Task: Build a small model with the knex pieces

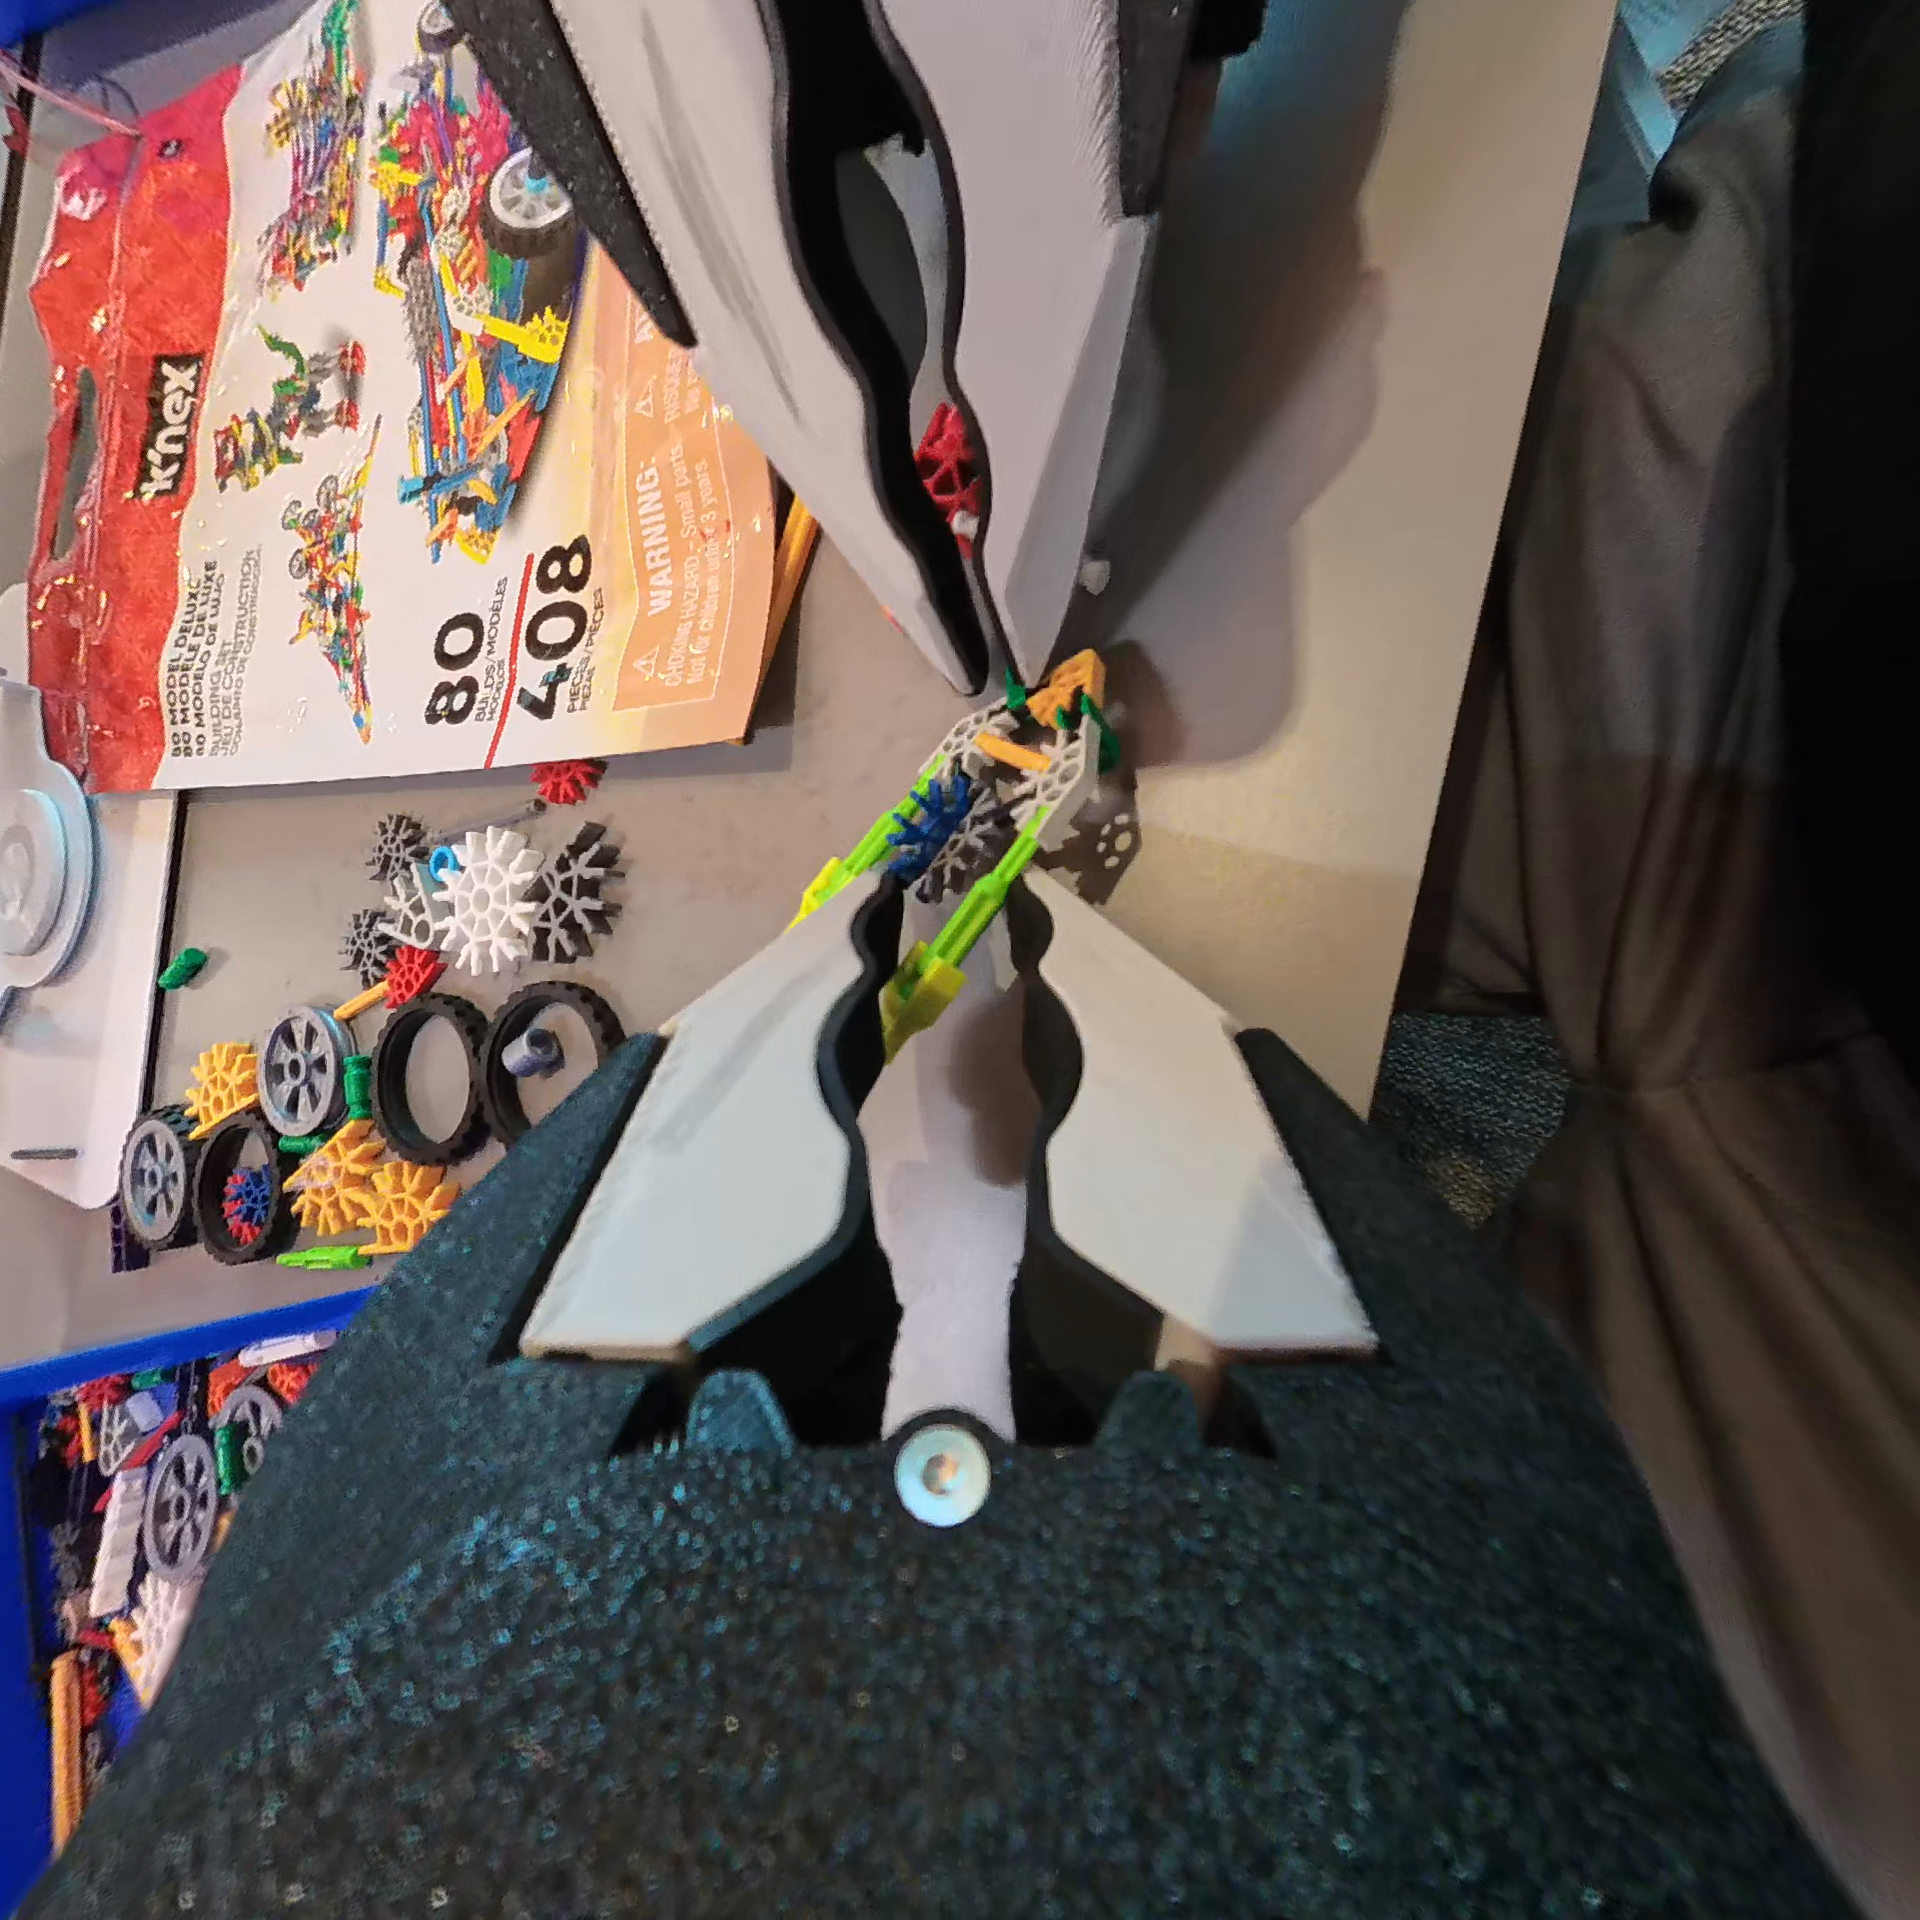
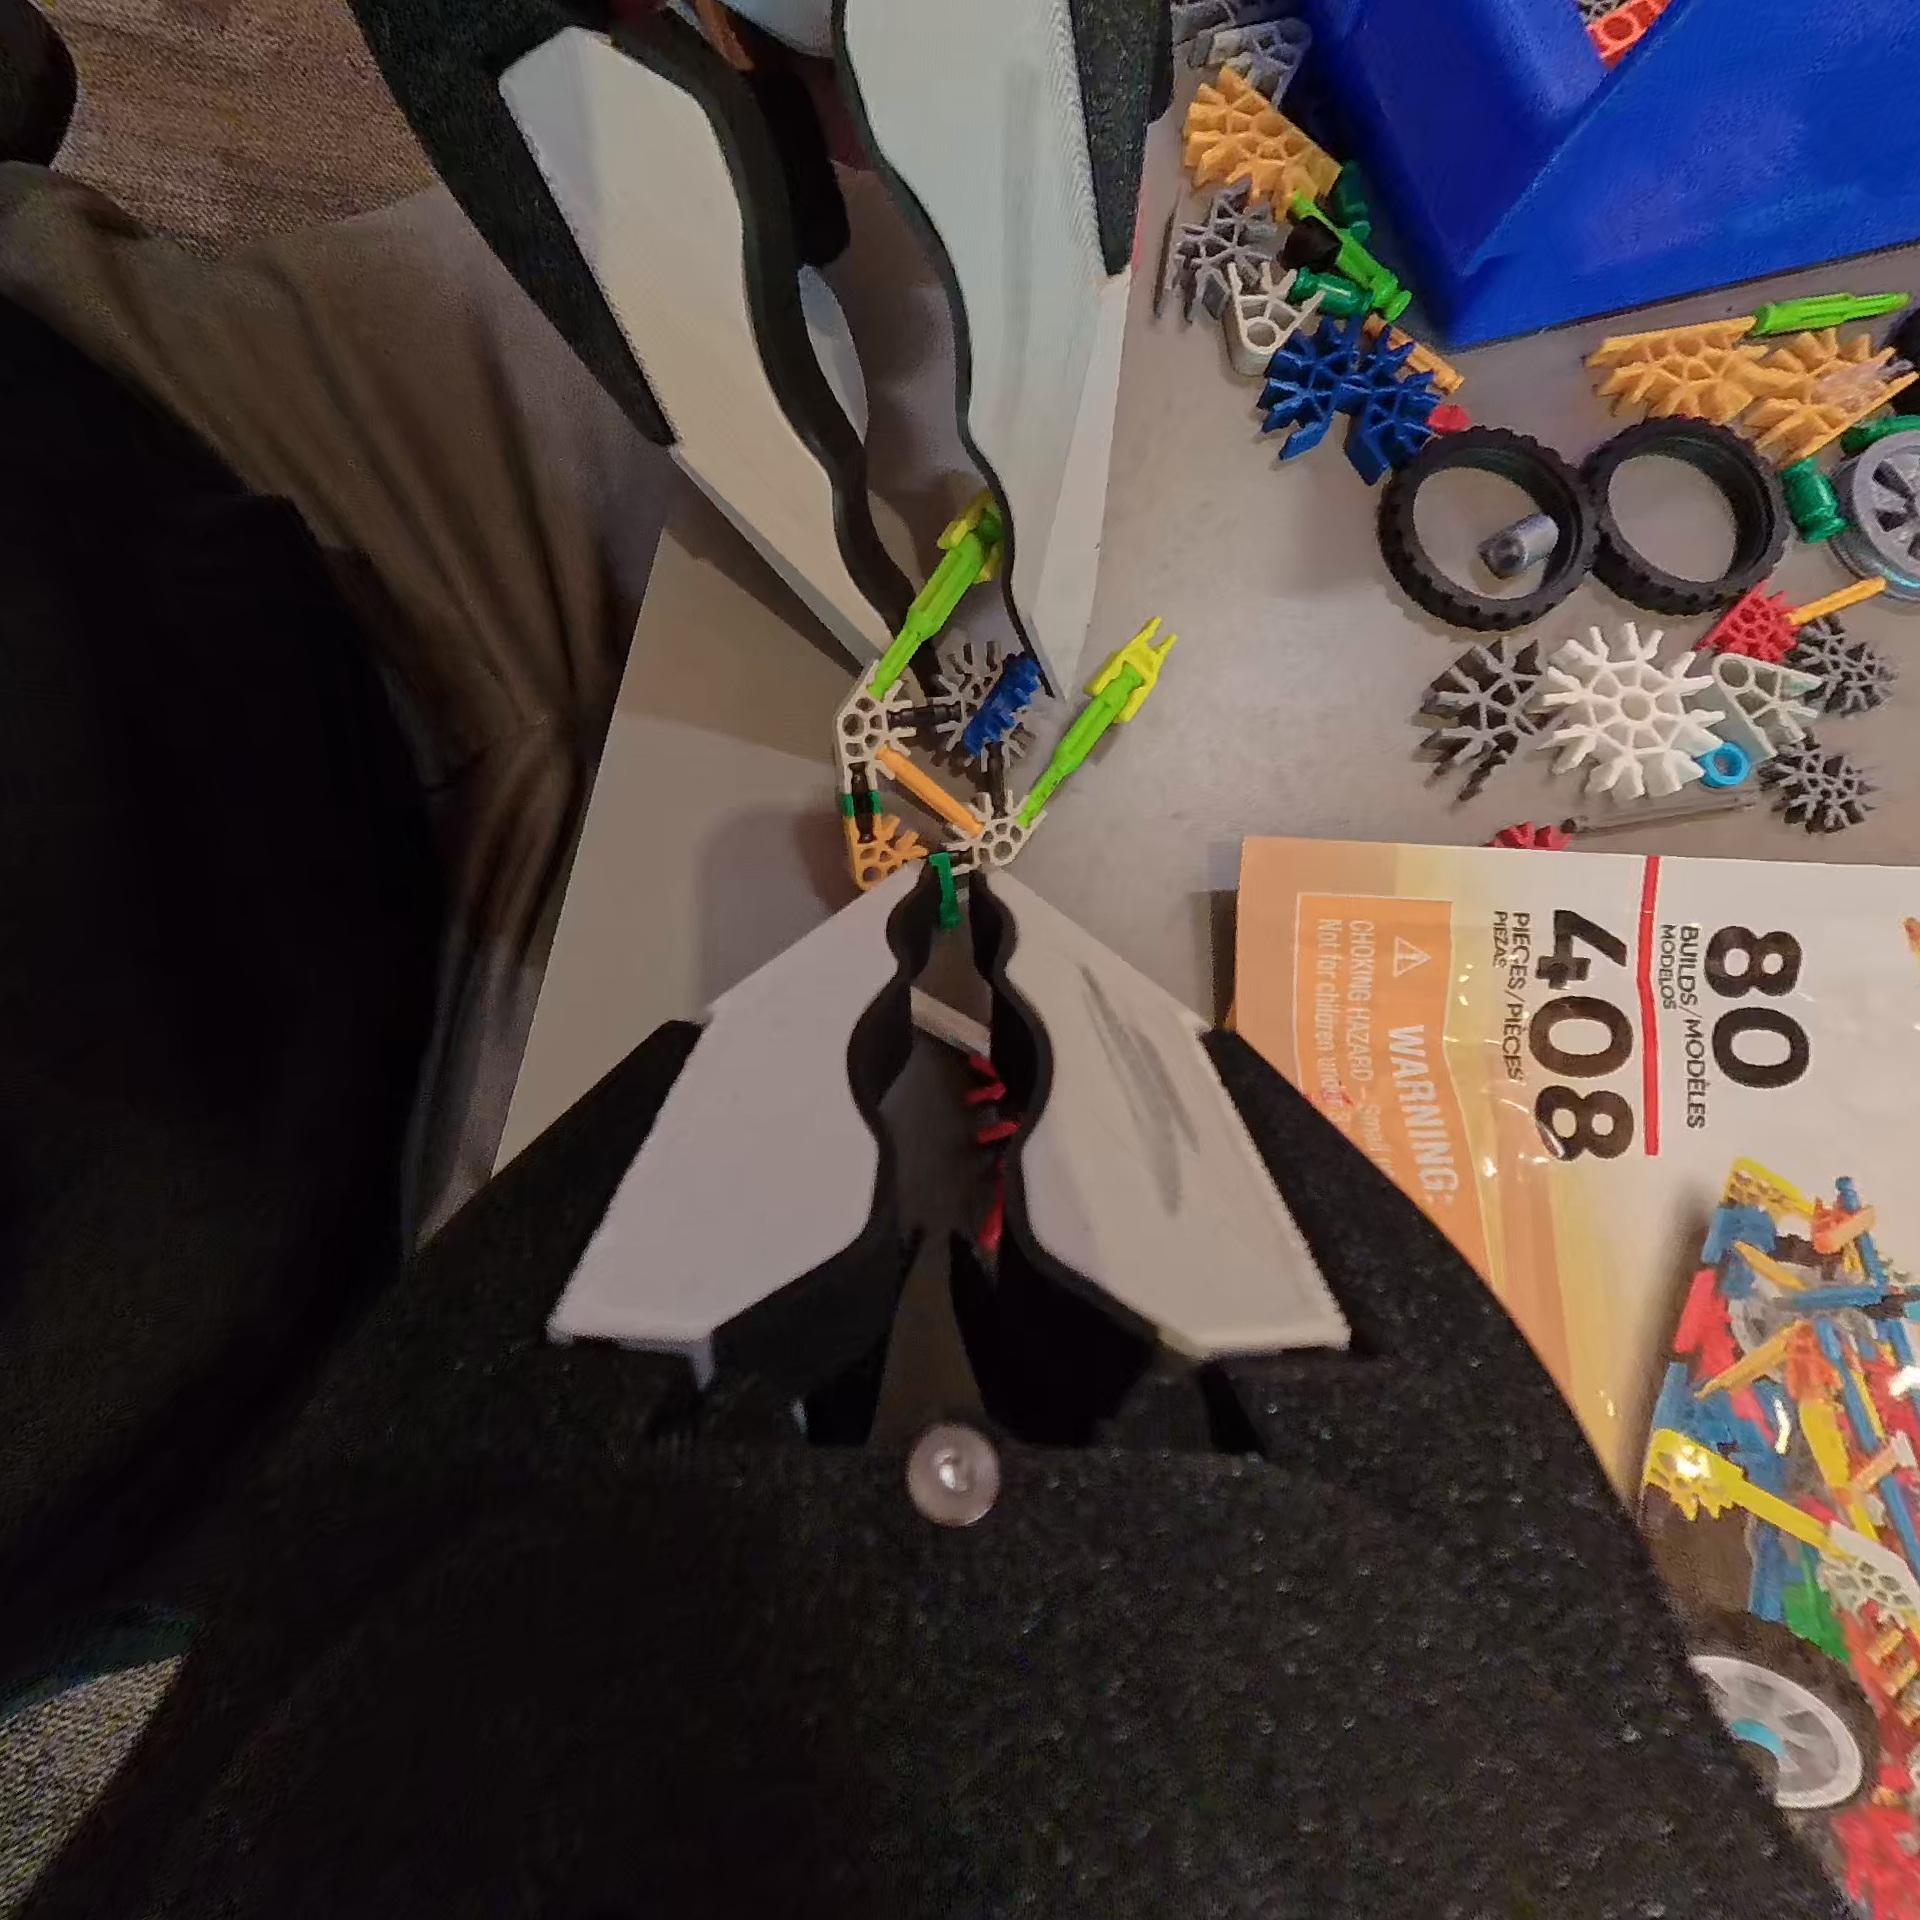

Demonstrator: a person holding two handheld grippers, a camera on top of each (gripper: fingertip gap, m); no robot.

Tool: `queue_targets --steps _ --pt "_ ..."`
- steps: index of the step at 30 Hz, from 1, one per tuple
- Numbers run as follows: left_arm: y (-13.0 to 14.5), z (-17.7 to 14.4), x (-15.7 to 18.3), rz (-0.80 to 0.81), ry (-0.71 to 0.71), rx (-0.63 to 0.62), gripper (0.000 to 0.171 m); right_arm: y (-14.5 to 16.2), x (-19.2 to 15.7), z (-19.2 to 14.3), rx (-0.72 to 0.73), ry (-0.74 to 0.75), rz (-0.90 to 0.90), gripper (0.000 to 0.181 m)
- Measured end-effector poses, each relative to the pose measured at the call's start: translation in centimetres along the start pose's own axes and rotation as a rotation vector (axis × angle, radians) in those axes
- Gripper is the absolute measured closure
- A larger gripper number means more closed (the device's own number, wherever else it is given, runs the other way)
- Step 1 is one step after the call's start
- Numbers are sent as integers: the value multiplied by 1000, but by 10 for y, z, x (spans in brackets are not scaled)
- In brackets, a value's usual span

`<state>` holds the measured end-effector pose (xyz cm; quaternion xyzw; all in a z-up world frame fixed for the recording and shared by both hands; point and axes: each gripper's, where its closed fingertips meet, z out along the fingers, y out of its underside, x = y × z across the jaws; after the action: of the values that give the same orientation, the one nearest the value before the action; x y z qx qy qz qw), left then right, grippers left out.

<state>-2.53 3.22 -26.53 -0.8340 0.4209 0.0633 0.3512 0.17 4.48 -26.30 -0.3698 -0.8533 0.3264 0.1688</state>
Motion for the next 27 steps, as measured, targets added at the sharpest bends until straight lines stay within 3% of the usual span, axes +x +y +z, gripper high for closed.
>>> queue_targets --steps 7,12,17,21,27 --pt "1 1 -3 22 -33 11 158 0 3 -10 35 2 30 171" --pt "1 2 -6 4 -72 17 162 4 3 -23 48 59 98 152" --pt "2 6 -7 -63 -132 19 169 0 1 -21 114 172 276 128" --pt "0 7 -6 -79 -180 11 170 -7 6 -28 173 307 299 132" --pt "-3 10 -7 -129 -215 25 170 -18 14 -36 203 535 134 145"
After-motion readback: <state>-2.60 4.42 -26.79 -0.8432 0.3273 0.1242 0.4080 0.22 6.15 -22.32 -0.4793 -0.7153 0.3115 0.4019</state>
